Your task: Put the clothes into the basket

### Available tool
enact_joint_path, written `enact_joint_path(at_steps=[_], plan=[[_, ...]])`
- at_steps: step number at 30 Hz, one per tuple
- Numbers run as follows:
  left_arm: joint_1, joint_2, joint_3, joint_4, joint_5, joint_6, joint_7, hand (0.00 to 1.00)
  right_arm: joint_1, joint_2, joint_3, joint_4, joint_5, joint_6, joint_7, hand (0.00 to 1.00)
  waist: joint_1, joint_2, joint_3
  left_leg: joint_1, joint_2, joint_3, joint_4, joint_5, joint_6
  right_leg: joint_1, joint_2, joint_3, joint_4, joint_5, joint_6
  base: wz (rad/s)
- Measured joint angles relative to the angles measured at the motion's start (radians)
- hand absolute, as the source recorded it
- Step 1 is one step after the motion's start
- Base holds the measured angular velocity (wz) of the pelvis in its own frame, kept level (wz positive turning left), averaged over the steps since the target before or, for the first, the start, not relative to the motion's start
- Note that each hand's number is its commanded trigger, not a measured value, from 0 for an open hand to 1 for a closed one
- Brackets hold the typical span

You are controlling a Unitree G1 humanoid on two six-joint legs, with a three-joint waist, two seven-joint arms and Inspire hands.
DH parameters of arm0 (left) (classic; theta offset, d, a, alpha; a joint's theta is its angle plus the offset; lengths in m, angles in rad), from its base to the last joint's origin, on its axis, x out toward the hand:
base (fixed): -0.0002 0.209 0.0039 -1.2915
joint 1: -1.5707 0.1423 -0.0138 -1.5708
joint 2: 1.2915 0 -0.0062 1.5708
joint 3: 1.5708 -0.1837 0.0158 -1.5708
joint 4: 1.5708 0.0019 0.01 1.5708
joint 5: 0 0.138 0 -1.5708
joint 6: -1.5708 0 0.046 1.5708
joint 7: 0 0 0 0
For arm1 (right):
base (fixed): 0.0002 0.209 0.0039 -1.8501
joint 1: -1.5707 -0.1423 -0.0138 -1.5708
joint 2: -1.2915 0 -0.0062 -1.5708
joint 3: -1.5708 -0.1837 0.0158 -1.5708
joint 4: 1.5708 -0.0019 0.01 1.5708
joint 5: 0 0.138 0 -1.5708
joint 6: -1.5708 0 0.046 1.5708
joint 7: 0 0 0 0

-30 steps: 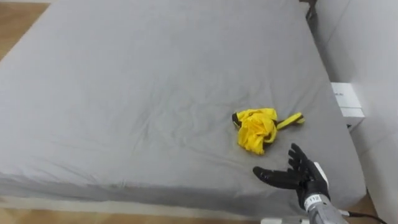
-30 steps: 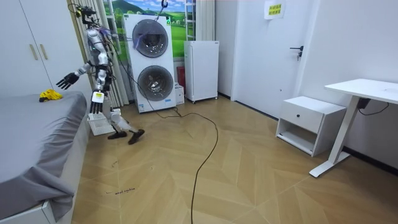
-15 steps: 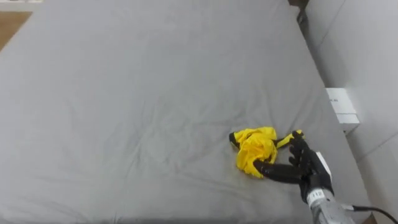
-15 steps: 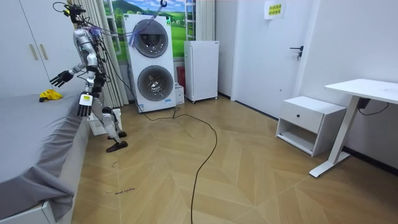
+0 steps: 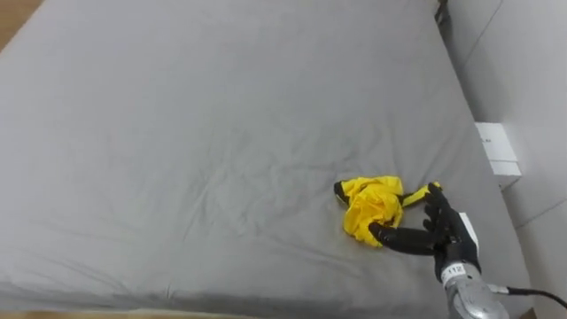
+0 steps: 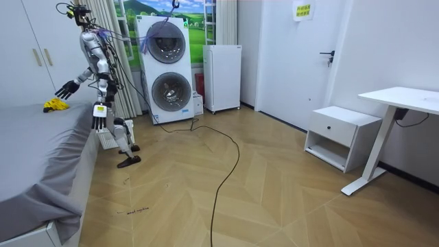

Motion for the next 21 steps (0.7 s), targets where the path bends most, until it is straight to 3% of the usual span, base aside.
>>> enact_joint_path(at_steps=[9, 13, 21], plan=[[-0.015, 0.013, 0.012, 0.019, 0.002, 0.008, -0.047, 0.0, -0.123, -0.013, 0.001, 0.227, 0.0, 0.007, 0.004, 0.0, 0.047, 0.005, 0.0065, -0.047, -0.014, -0.03, 0.002, 0.017, 0.005, -0.029, -0.013, -0.038, 0.0, 0.003, 0.005, 0.14], [-0.044, 0.014, 0.006, 0.051, -0.002, 0.009, -0.046, 0.0, -0.154, -0.033, 0.006, 0.309, -0.001, -0.017, -0.014, 0.0, 0.047, 0.016, 0.0141, -0.08, -0.02, -0.05, 0.011, 0.018, 0.007, -0.038, -0.018, -0.076, -0.004, 0.004, 0.006, 0.23], [-0.073, 0.017, -0.037, 0.054, -0.001, 0.013, -0.021, 0.0, -0.225, -0.038, 0.019, 0.4, 0.029, -0.025, -0.099, 0.0, 0.051, 0.028, 0.0174, -0.136, -0.025, -0.075, 0.036, 0.022, 0.01, -0.071, -0.023, -0.107, -0.003, 0.004, 0.006, 0.1]])
